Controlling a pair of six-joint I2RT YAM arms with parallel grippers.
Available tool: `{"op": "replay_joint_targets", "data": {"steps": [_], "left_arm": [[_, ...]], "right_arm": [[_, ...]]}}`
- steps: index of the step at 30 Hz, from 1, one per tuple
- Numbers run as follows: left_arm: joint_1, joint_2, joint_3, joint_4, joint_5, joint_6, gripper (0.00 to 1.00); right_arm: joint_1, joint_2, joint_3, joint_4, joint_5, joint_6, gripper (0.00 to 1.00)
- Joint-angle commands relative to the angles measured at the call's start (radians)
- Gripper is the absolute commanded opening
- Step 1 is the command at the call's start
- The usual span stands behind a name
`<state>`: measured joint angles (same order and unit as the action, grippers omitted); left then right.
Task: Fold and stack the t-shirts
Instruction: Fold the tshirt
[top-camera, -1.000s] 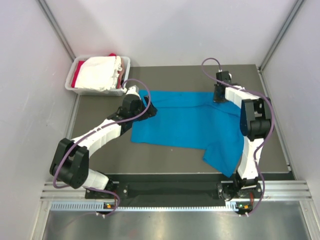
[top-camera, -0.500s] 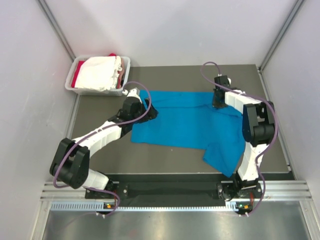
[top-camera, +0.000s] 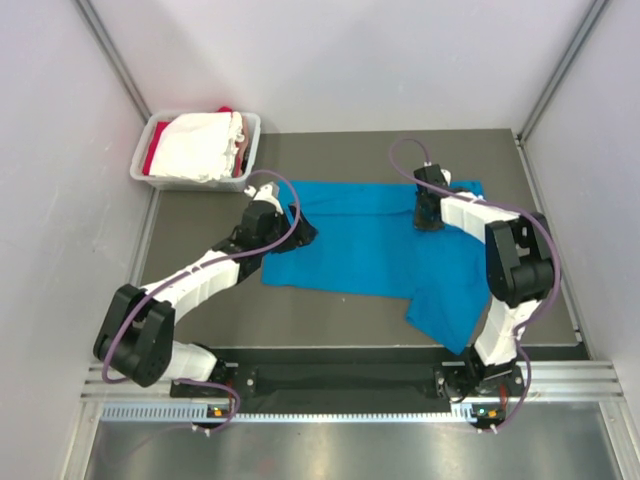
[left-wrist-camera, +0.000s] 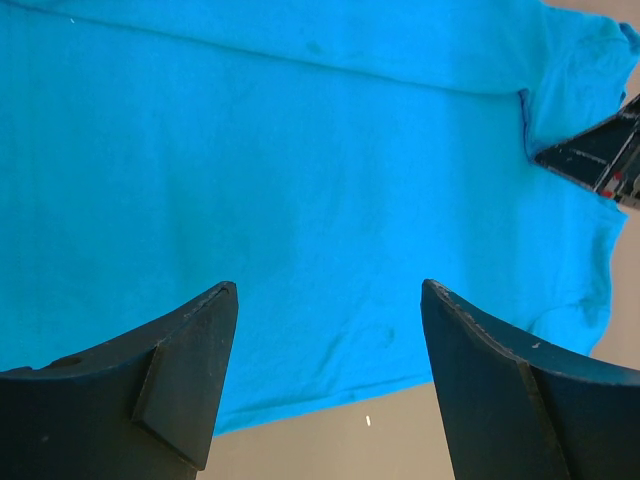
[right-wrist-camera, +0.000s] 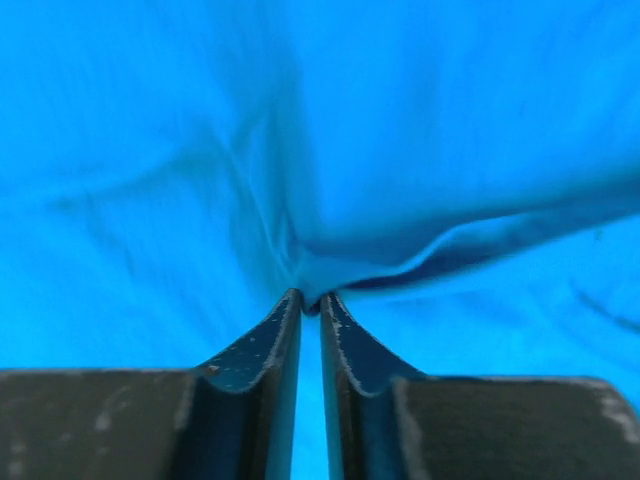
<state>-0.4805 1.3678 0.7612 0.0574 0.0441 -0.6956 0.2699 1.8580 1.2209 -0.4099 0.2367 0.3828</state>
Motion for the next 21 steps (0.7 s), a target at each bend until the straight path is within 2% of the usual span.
{"op": "replay_joint_targets", "data": {"steps": [1, 5, 6, 7, 9, 12, 15, 21], "left_arm": [[-0.006, -0.019, -0.014, 0.073, 0.039, -0.015, 0.78], [-0.006, -0.018, -0.016, 0.082, 0.045, -0.009, 0.78], [-0.006, -0.018, -0.016, 0.081, 0.040, -0.007, 0.78], [-0.007, -0.015, -0.013, 0.078, 0.042, -0.001, 0.78], [-0.009, -0.013, -0.014, 0.070, 0.036, 0.001, 0.78], [-0.013, -0.013, -0.025, 0.079, 0.025, -0.008, 0.78], [-0.018, -0.009, -0.030, 0.093, 0.022, -0.021, 0.78], [-0.027, -0.001, -0.017, 0.082, 0.007, -0.019, 0.78]], "right_arm": [[0.025, -0.111, -0.053, -0.020, 0.024, 0.045, 0.18], [0.042, -0.174, -0.051, -0.043, 0.009, 0.028, 0.31], [0.043, -0.184, -0.040, -0.059, 0.015, 0.021, 0.41], [0.043, -0.201, -0.025, -0.070, 0.029, 0.012, 0.45], [0.035, -0.213, 0.041, -0.095, 0.059, -0.027, 0.54], [0.002, -0.209, 0.129, -0.096, 0.047, -0.059, 0.63], [-0.023, -0.160, 0.180, -0.072, 0.029, -0.071, 0.68], [-0.024, -0.062, 0.114, 0.046, -0.058, -0.045, 0.68]]}}
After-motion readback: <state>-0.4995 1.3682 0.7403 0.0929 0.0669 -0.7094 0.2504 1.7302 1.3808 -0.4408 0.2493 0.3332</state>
